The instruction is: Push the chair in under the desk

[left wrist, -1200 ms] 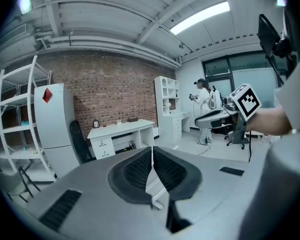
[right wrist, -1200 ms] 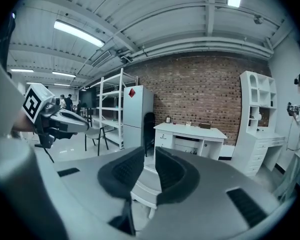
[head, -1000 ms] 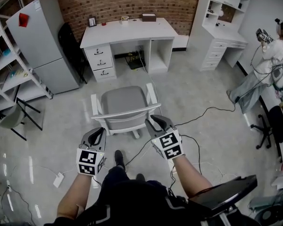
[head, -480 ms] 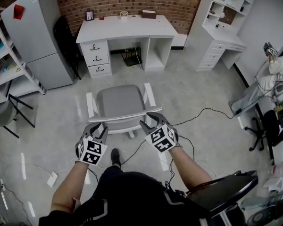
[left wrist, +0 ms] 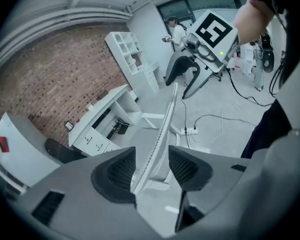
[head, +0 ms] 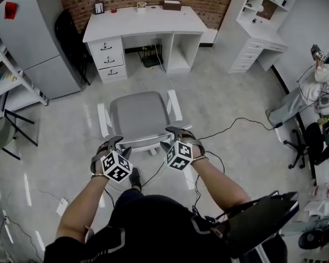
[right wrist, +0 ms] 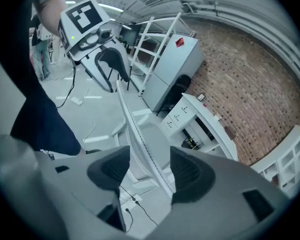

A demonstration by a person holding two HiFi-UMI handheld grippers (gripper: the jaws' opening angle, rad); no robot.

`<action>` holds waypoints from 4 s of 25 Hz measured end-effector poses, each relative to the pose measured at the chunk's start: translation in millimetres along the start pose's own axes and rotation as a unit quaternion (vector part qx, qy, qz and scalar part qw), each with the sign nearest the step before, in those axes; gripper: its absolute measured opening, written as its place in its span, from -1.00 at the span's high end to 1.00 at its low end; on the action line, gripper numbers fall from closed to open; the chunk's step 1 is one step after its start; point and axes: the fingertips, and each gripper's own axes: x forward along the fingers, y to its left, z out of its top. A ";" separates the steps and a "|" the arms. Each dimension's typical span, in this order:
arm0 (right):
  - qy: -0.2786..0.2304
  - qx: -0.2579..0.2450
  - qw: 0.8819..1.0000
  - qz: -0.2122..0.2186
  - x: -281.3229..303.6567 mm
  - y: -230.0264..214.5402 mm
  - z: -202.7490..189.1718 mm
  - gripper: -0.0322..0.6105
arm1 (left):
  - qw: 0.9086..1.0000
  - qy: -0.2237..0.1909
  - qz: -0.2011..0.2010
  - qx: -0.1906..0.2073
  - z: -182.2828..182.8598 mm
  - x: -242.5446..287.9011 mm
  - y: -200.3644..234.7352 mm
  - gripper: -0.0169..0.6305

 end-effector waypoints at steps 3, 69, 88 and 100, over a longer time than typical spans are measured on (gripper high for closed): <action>0.022 -0.046 0.999 0.010 19.3 6.6 -5.0 0.09 | 0.998 0.024 -0.012 0.054 -7.7 18.7 -5.5 0.30; 0.125 -0.001 0.988 0.087 207.7 -130.5 48.6 0.44 | 0.979 0.096 -0.115 0.137 -16.3 183.5 197.0 0.53; 0.120 -0.002 0.987 0.102 245.1 -202.8 33.0 0.42 | 0.979 0.121 -0.100 0.129 17.6 237.2 238.1 0.53; 0.112 -0.018 0.986 0.120 269.6 -272.0 11.4 0.43 | 0.978 0.142 -0.091 0.118 61.4 284.3 272.0 0.54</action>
